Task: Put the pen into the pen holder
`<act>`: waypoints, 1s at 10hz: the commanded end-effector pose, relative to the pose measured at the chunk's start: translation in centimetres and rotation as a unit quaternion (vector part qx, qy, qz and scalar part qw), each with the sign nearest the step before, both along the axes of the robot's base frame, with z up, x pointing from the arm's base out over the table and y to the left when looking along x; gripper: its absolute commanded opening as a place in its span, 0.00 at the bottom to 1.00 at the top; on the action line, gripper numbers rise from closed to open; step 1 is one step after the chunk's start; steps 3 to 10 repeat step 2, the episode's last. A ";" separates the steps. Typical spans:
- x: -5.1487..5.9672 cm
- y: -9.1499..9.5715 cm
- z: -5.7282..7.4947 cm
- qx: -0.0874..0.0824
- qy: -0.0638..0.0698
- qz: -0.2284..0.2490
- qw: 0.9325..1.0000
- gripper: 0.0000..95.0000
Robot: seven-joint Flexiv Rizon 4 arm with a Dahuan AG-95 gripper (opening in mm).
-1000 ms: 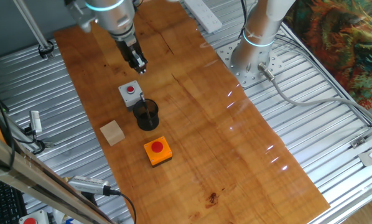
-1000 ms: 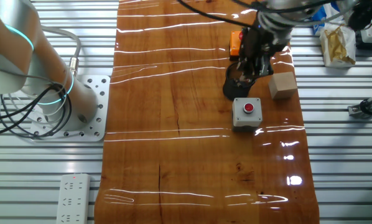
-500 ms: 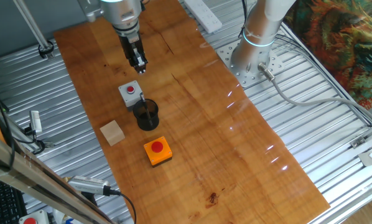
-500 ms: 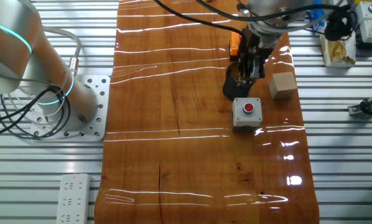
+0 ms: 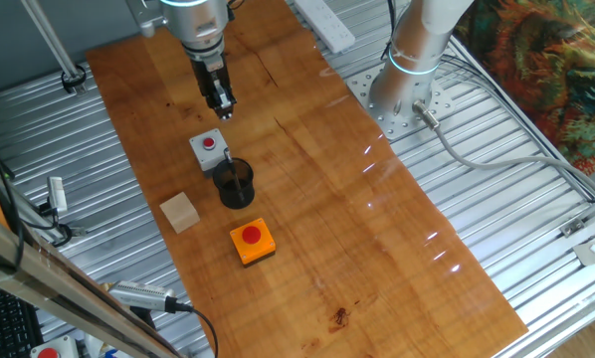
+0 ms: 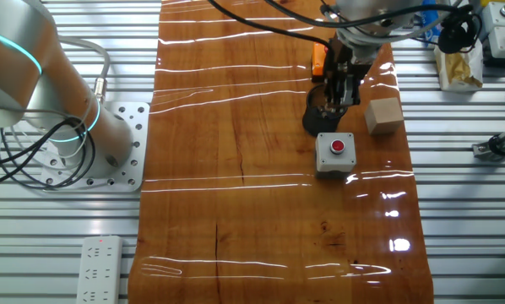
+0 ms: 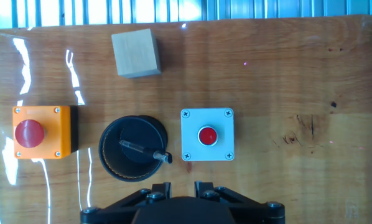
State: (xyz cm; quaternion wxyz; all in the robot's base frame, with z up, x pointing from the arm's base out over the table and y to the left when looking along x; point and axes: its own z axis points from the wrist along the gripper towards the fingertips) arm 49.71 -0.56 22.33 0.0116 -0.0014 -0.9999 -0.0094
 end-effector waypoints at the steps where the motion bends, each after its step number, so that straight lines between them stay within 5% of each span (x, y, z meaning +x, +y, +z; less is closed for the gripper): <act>1: -0.1 0.0 0.0 0.000 0.000 0.005 1.000 0.20; 10: -0.1 0.0 0.0 0.000 0.000 0.006 1.000 0.20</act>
